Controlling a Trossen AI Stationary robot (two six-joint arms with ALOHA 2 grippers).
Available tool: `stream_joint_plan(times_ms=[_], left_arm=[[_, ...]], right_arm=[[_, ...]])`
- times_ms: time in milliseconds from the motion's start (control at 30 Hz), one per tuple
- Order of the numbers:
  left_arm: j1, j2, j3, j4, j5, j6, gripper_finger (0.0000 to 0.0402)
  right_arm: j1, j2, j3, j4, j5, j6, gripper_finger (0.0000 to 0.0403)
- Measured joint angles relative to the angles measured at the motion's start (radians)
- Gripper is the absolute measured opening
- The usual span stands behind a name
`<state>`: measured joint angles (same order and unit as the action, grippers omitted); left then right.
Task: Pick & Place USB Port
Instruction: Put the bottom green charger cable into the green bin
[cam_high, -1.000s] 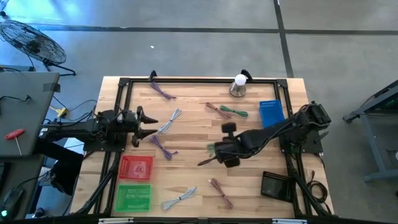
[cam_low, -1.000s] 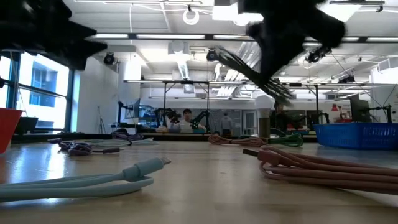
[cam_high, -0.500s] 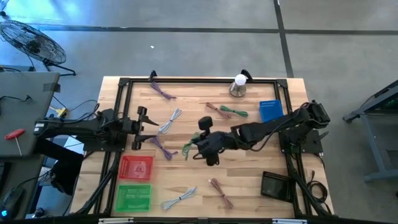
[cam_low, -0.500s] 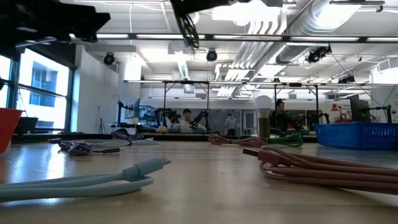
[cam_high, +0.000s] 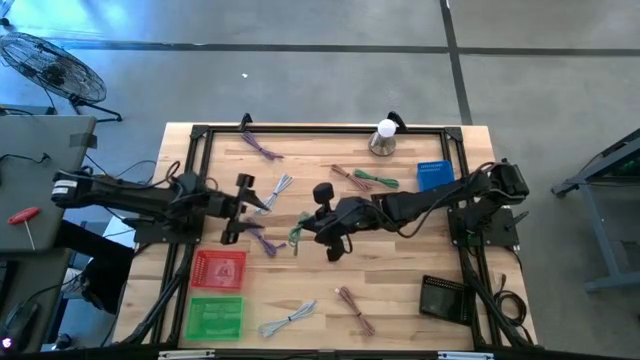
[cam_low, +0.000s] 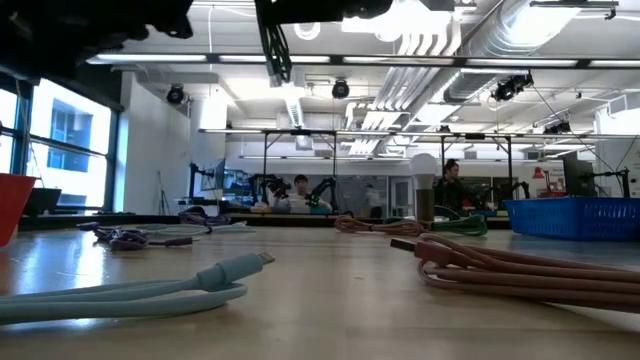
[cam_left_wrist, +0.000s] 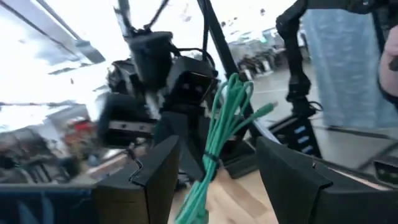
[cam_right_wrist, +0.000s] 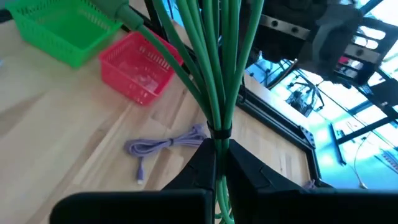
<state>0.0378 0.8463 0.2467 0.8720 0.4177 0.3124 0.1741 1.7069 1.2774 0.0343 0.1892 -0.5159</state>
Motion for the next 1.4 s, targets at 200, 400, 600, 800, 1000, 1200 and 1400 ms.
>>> stream_joint_plan(times_ms=[200, 400, 600, 800, 1000, 1200, 1400], left_arm=[[-0.067, 0.149, 0.166, -0.178, -0.040, 0.061, 0.0206], [-0.113, 0.223, 0.263, -0.256, -0.043, 0.110, 0.0206], [-0.117, 0.230, 0.286, -0.245, -0.044, 0.110, 0.0206], [-0.117, 0.230, 0.286, -0.238, -0.015, 0.094, 0.0206], [-0.117, 0.231, 0.286, -0.223, -0.007, 0.075, 0.0206], [-0.117, 0.241, 0.286, -0.191, -0.035, 0.067, 0.0206], [-0.117, 0.241, 0.286, -0.161, -0.035, 0.064, 0.0206]], right_arm=[[-0.001, 0.000, 0.000, 0.012, -0.016, 0.003, 0.0007], [0.003, 0.000, 0.000, 0.008, -0.023, 0.003, 0.0007], [0.003, 0.000, 0.000, 0.008, -0.071, 0.017, 0.0007], [0.000, 0.000, 0.000, 0.008, -0.073, 0.017, 0.0007], [-0.016, -0.001, 0.000, 0.008, -0.078, 0.017, 0.0007], [-0.030, -0.001, 0.000, 0.008, -0.094, 0.022, 0.0008], [-0.030, -0.001, 0.000, 0.008, -0.094, 0.022, 0.0007]])
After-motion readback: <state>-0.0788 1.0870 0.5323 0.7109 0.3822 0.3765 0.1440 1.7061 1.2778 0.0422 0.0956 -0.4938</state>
